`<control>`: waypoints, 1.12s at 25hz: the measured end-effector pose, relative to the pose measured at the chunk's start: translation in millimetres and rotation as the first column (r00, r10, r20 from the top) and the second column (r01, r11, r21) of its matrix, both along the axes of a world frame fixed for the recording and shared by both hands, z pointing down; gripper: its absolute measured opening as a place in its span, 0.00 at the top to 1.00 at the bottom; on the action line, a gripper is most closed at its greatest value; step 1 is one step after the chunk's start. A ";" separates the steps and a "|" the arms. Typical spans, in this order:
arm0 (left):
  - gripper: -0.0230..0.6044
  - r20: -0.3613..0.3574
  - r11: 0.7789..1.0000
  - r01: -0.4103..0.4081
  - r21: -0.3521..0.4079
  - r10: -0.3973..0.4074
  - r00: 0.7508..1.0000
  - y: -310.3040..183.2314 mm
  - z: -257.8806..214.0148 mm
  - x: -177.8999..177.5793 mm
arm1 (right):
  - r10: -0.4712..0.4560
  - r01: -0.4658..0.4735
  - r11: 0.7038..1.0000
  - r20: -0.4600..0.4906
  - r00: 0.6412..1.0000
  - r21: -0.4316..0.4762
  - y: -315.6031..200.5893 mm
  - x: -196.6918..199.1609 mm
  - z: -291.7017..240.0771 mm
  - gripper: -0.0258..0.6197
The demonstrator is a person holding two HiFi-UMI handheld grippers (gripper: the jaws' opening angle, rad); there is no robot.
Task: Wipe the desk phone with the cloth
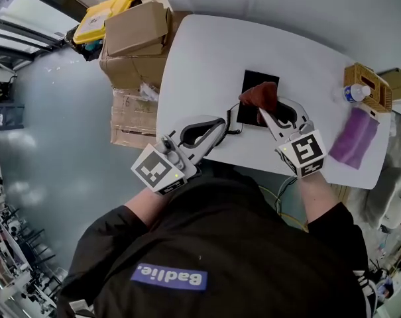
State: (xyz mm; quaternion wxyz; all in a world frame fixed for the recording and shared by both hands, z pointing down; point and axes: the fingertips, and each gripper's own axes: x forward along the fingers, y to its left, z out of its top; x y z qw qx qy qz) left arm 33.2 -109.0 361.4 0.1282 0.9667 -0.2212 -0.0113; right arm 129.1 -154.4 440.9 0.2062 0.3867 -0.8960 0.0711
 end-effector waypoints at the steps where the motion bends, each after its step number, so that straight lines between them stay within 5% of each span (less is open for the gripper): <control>1: 0.95 0.002 1.000 0.001 -0.001 -0.001 1.000 -1.6 2.6 1.0 | 0.003 -0.003 1.000 -0.017 1.000 -0.004 -7.7 3.0 6.4 0.82; 13: 0.95 0.011 0.996 0.070 -0.051 -0.070 0.997 -15.0 6.8 -11.8 | -0.067 0.055 0.997 -0.240 0.968 -0.057 -86.8 -2.6 94.8 0.82; 28: 0.95 0.007 0.997 0.059 -0.044 -0.059 0.998 -9.3 8.9 -24.6 | -0.186 0.157 0.981 -0.316 0.931 -0.114 -18.5 -34.0 143.2 0.82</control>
